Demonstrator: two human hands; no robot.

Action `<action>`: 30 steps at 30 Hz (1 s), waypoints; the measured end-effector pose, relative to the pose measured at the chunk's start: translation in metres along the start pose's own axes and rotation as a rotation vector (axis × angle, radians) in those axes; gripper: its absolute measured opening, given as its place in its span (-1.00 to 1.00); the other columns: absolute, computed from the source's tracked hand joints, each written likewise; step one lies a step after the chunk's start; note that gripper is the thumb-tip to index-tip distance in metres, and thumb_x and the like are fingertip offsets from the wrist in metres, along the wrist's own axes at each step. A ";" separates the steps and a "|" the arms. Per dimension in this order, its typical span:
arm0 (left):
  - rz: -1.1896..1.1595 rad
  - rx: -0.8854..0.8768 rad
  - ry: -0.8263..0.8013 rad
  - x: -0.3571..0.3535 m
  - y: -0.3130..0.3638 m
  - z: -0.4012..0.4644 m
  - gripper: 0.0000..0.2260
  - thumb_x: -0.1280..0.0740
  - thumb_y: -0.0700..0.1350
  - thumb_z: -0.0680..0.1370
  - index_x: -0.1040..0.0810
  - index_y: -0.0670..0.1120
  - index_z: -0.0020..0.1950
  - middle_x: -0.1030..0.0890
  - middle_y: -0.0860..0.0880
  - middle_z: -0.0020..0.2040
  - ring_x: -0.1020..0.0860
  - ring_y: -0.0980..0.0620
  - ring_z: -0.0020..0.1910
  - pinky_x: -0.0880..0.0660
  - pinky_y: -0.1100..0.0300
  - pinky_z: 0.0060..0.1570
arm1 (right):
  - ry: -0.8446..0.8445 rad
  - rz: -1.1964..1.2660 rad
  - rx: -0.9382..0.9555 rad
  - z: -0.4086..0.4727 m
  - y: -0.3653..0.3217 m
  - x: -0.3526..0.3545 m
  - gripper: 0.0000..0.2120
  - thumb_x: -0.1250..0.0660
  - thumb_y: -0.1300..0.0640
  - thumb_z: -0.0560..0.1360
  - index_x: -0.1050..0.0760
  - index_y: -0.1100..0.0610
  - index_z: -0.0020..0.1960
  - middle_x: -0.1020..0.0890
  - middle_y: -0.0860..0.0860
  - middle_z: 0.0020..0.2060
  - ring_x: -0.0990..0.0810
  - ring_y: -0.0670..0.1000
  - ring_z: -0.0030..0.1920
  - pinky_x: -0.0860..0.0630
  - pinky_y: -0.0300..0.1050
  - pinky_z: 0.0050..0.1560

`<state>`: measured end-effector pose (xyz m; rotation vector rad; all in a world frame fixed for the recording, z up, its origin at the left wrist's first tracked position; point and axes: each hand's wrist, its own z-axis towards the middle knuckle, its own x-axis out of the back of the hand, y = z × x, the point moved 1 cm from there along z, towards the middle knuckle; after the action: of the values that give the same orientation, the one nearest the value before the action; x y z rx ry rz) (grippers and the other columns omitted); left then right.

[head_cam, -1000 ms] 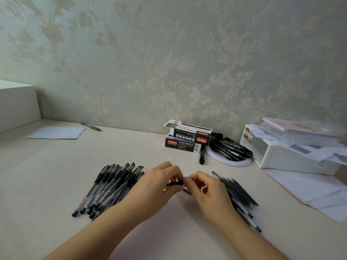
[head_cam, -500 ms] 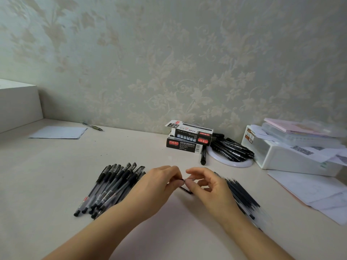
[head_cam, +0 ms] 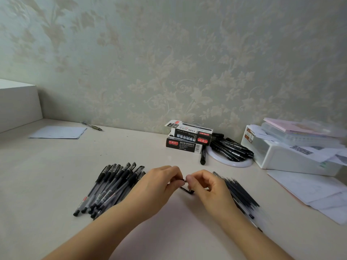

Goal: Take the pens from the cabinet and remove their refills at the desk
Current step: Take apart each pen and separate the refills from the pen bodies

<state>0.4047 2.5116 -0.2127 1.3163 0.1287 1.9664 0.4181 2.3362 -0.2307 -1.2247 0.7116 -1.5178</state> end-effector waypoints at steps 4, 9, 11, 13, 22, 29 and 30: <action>-0.002 0.005 -0.003 0.000 0.001 0.000 -0.88 -0.25 0.01 0.61 -0.53 0.01 -0.03 -0.55 0.13 -0.14 -0.47 0.13 -0.21 -0.45 0.16 -0.18 | 0.002 0.014 -0.009 0.001 0.001 0.001 -0.92 -0.43 0.09 0.50 -0.64 -0.01 -0.18 -0.70 -0.08 -0.26 -0.62 -0.11 -0.21 -0.45 -0.41 -0.20; 0.013 0.014 -0.008 0.001 0.000 0.000 -0.88 -0.25 0.01 0.61 -0.53 0.01 -0.03 -0.55 0.12 -0.14 -0.46 0.13 -0.21 -0.44 0.16 -0.19 | -0.028 0.054 -0.023 0.002 0.001 0.001 -0.86 -0.47 0.15 0.47 -0.64 -0.07 -0.03 -0.70 -0.15 -0.12 -0.61 -0.04 -0.15 -0.49 -0.36 -0.11; 0.004 0.018 -0.012 0.001 0.001 0.000 -0.88 -0.24 0.01 0.61 -0.53 0.01 -0.03 -0.55 0.13 -0.14 -0.46 0.14 -0.22 -0.44 0.19 -0.19 | -0.011 0.088 -0.030 0.001 0.000 0.001 -0.89 -0.47 0.08 0.47 -0.64 -0.06 -0.01 -0.70 -0.12 -0.14 -0.61 -0.12 -0.19 -0.49 -0.39 -0.13; -0.006 0.017 -0.016 0.001 0.002 0.000 -0.88 -0.24 0.01 0.61 -0.53 0.01 -0.03 -0.55 0.13 -0.15 -0.46 0.14 -0.22 -0.44 0.18 -0.17 | 0.004 0.101 -0.032 0.001 -0.001 0.001 -0.96 -0.43 0.05 0.50 -0.65 0.01 -0.09 -0.71 -0.06 -0.22 -0.63 -0.15 -0.22 -0.48 -0.41 -0.18; 0.001 0.083 -0.010 0.003 0.000 0.000 -0.92 -0.21 0.00 0.63 -0.48 0.09 0.06 -0.53 0.15 -0.15 -0.47 0.17 -0.26 -0.47 0.18 -0.18 | 0.206 0.090 -0.041 0.006 0.006 0.013 -0.93 -0.42 0.10 0.52 -0.65 -0.01 -0.14 -0.70 -0.08 -0.27 -0.57 -0.22 -0.30 -0.49 -0.40 -0.22; 0.032 0.071 -0.049 0.004 0.004 -0.001 -0.80 -0.16 -0.04 0.65 -0.49 0.20 0.19 -0.48 0.14 -0.09 -0.48 0.10 -0.18 -0.48 0.06 -0.10 | 0.255 0.182 -0.149 0.008 0.014 0.013 -0.90 -0.40 0.07 0.53 -0.64 -0.01 -0.16 -0.67 -0.10 -0.33 -0.53 -0.22 -0.34 -0.47 -0.32 -0.27; 0.041 0.079 -0.034 0.004 0.003 -0.001 -0.80 -0.16 -0.04 0.65 -0.49 0.20 0.18 -0.46 0.14 -0.10 -0.47 0.09 -0.18 -0.48 0.06 -0.11 | 0.293 0.186 -0.153 0.009 0.014 0.015 -0.90 -0.39 0.08 0.53 -0.63 0.01 -0.16 -0.66 -0.11 -0.34 -0.54 -0.21 -0.34 -0.47 -0.30 -0.25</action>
<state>0.4017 2.5122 -0.2081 1.4130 0.1655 1.9902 0.4320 2.3188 -0.2356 -1.0239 1.1214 -1.5234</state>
